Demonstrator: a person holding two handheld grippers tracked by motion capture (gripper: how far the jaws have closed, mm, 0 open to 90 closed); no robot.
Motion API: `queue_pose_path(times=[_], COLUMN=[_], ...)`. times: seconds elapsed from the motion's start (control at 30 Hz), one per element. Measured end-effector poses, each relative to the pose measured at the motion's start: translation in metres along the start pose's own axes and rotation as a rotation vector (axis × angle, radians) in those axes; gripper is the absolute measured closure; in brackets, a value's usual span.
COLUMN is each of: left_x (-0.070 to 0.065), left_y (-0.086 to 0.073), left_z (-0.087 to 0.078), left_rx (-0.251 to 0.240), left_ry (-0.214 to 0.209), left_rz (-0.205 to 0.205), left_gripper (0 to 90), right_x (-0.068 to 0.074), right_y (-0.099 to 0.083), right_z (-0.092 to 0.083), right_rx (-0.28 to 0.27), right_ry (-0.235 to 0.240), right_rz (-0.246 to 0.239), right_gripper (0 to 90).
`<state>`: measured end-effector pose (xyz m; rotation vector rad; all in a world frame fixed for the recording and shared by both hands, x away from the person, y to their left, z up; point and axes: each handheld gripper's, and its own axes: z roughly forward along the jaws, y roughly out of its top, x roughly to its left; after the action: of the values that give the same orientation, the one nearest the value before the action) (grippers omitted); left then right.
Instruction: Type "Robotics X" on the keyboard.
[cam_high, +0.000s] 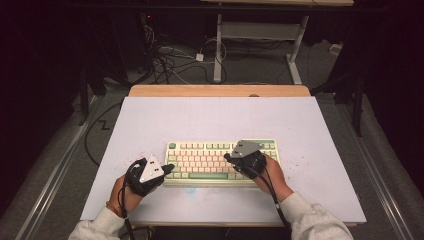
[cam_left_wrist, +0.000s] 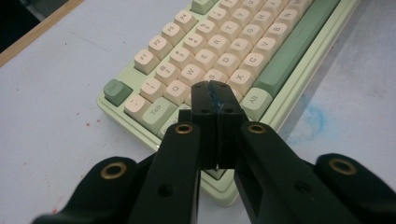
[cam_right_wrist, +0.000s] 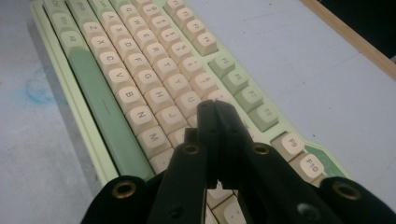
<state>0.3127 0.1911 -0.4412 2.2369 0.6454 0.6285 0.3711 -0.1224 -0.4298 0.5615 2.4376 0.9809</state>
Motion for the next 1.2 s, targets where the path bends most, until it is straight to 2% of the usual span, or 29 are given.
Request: queue_pose_path(times=[0.57, 0.73, 0.93, 1.1, 1.2], left_x=[-0.002, -0.002, -0.002, -0.003, -0.003], left_y=[-0.002, -0.002, -0.002, -0.002, -0.002], left_z=[0.002, 0.003, 0.003, 0.003, 0.003], left_rx=[0.018, 0.020, 0.018, 0.022, 0.021], left_ry=[-0.012, -0.020, -0.022, -0.025, -0.025], left_rz=[0.010, 0.005, 0.004, 0.007, 0.006], left_gripper=[87.4, 87.4, 87.5, 87.5, 87.4], right_x=[-0.001, -0.001, 0.002, 0.003, 0.003], right_y=[0.008, 0.008, 0.010, 0.011, 0.011], right_z=[0.033, 0.036, 0.038, 0.040, 0.037], right_rx=[0.076, 0.076, 0.079, 0.107, 0.083], right_ry=[-0.005, -0.004, -0.008, 0.002, 0.000], right_rz=[-0.008, -0.007, -0.029, -0.034, -0.027], right_gripper=[90.0, 90.0, 90.0, 90.0, 90.0])
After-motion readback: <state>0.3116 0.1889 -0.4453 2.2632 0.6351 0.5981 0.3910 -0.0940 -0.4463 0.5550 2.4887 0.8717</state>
